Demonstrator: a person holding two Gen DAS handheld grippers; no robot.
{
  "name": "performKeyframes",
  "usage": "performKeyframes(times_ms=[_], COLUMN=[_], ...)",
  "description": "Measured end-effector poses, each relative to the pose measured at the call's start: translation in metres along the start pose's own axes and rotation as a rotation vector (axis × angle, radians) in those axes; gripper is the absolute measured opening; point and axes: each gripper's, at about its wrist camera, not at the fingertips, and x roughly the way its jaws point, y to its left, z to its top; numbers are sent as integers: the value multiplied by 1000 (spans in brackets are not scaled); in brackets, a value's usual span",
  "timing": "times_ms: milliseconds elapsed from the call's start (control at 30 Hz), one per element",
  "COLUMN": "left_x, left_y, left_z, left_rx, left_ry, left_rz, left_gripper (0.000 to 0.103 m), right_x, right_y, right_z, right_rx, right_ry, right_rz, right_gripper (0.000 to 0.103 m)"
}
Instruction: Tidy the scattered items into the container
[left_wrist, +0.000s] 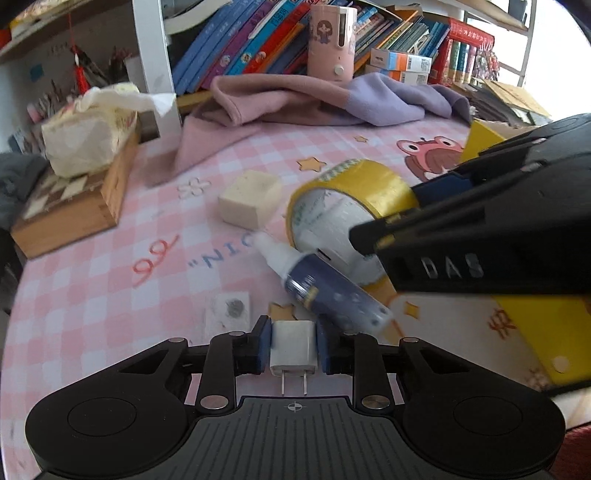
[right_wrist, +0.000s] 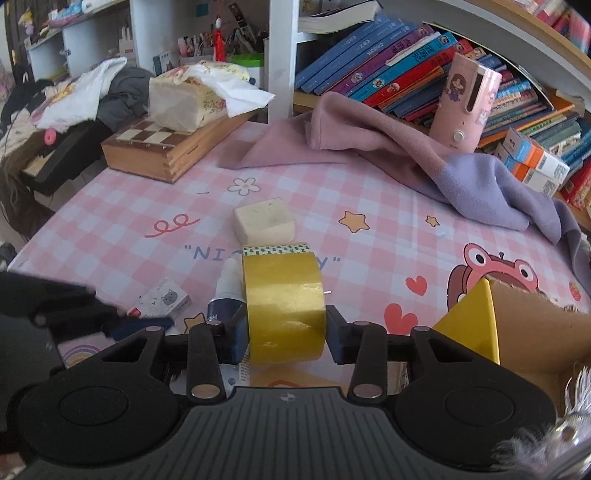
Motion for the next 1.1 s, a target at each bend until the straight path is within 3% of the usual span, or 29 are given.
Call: performKeyframes(times_ms=[267,433,833,967,1100], left_x=[0,1,-50,-63,-73], left_y=[-2,-1,16,20,23], left_z=[-14,-17,-29,-39,-47], left_rx=[-17,-16,-160,-202,-227], left_ry=[51,34,-43,-45,-48], left_rz=[2,12,7,16,31], left_gripper=[26,25,25,25,25], right_x=[-15,-19,-35,-41,-40], right_y=[-4,-6,-29,-26,-40], right_z=[-9,-13,-24,-25,-31], right_rx=[48,72,344,358,546], right_ry=[-13,-8,17,-10,25], right_rz=[31,38,171,182,300], right_gripper=[39,39,38,38,38])
